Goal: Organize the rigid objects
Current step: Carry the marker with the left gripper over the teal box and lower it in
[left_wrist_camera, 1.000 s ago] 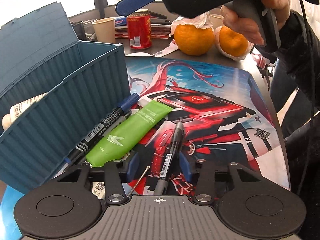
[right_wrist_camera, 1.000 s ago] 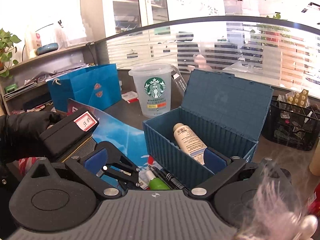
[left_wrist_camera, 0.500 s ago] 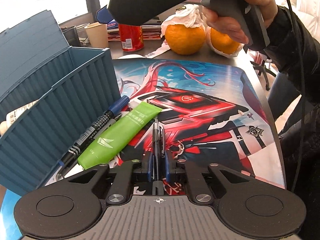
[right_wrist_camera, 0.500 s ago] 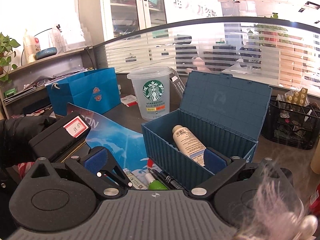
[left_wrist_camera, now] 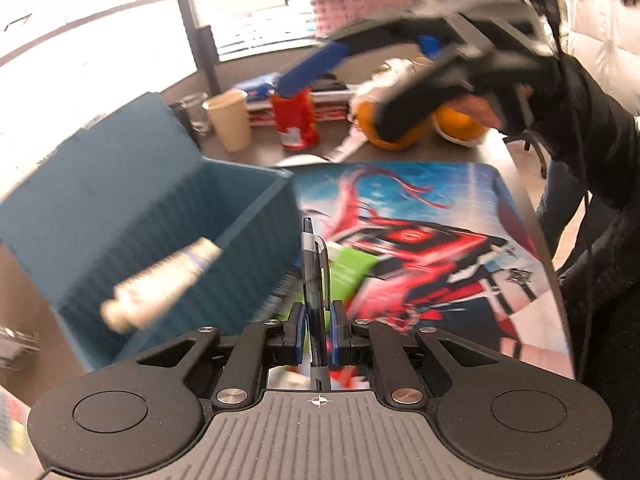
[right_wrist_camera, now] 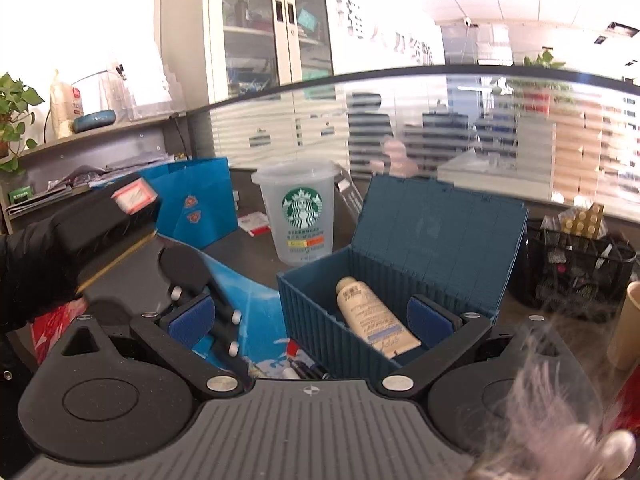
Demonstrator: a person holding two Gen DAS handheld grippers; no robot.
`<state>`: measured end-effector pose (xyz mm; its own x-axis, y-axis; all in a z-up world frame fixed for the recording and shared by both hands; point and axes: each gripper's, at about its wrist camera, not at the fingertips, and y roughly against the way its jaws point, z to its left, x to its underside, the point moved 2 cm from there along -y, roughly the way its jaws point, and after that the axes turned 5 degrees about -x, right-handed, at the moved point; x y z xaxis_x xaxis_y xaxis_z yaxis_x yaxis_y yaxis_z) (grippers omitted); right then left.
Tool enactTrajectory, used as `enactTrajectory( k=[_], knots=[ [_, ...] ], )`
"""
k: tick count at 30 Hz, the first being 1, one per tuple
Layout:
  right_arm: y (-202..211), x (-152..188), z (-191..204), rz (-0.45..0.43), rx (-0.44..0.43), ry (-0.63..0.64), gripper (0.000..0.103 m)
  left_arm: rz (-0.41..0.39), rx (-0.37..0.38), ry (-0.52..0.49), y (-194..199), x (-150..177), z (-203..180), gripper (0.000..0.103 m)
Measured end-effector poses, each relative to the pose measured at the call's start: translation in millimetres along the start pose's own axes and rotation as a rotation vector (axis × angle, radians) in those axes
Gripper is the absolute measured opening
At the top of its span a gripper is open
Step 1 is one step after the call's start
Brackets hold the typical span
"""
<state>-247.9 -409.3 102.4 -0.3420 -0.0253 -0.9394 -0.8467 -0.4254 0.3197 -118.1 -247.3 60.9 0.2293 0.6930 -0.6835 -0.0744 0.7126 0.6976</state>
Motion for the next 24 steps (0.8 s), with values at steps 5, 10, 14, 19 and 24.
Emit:
enactTrajectory(
  k=[5, 10, 14, 19, 24],
  knots=[
    [3.3, -3.1, -2.7, -0.003, 0.014, 0.002, 0.103, 0.01, -0.017, -0.055, 3.0, -22.1, 31.4, 0.01],
    [-0.2, -2.5, -6.9, 0.001, 0.02, -0.008, 0.103, 0.026, -0.017, -0.102, -9.9, -39.3, 54.3, 0.01],
    [-1.3, -1.3, -9.6, 0.001, 0.02, -0.015, 0.103, 0.064, -0.006, -0.136, -24.7, -44.4, 71.1, 0.011],
    [-1.9, 2.1, -13.2, -0.009, 0.018, -0.033, 0.103, 0.112, -0.007, -0.163, -47.8, -52.4, 95.6, 0.011],
    [-4.5, 6.7, -19.3, -0.01, 0.02, -0.054, 0.103, 0.131, 0.016, -0.143, -71.1, -55.0, 108.8, 0.011]
  ],
)
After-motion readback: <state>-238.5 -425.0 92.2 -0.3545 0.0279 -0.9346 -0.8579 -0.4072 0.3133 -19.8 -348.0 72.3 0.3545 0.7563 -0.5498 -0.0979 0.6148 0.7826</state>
